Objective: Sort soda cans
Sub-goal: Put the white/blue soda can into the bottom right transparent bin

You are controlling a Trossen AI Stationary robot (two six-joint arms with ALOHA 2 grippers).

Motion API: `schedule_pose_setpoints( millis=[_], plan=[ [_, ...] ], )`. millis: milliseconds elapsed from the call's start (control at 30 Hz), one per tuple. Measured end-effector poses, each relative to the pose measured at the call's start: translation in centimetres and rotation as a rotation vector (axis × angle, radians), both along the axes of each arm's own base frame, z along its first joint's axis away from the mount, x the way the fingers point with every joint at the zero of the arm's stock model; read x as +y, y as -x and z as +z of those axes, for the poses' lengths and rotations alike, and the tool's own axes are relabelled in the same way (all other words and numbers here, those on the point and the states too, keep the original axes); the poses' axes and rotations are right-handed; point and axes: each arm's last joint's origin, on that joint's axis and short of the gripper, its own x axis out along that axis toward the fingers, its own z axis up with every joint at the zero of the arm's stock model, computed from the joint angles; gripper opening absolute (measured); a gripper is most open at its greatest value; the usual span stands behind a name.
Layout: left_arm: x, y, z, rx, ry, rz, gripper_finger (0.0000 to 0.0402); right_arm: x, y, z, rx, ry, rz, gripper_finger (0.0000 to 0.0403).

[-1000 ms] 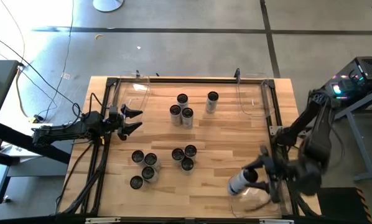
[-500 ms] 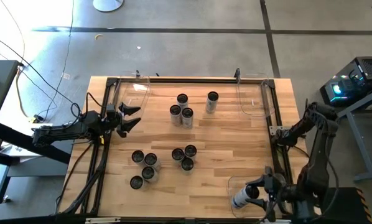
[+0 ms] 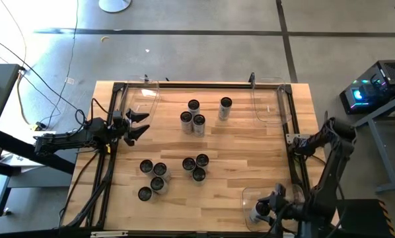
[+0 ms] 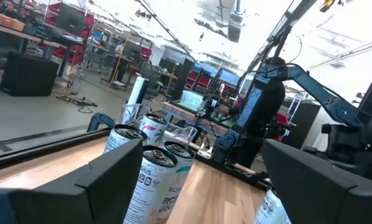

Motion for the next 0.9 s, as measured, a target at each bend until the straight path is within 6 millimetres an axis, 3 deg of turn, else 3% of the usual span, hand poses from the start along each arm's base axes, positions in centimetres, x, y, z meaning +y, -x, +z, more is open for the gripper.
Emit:
schedule_pose_setpoints(
  millis=[267,700,900],
  plan=[
    [0.1,0.0,0.0,-0.008,0.028,0.025,0.0323,1.4,-0.5,-2.0,-0.011,0.072,0.045,0.0239],
    [0.1,0.0,0.0,-0.008,0.033,0.043,0.0323,2.4,-1.0,-1.9,-0.063,0.107,0.148,0.0240],
    [0.1,0.0,0.0,-0.008,0.033,0.043,0.0323,2.4,-1.0,-1.9,-0.055,0.045,0.103,0.0284]
  ],
)
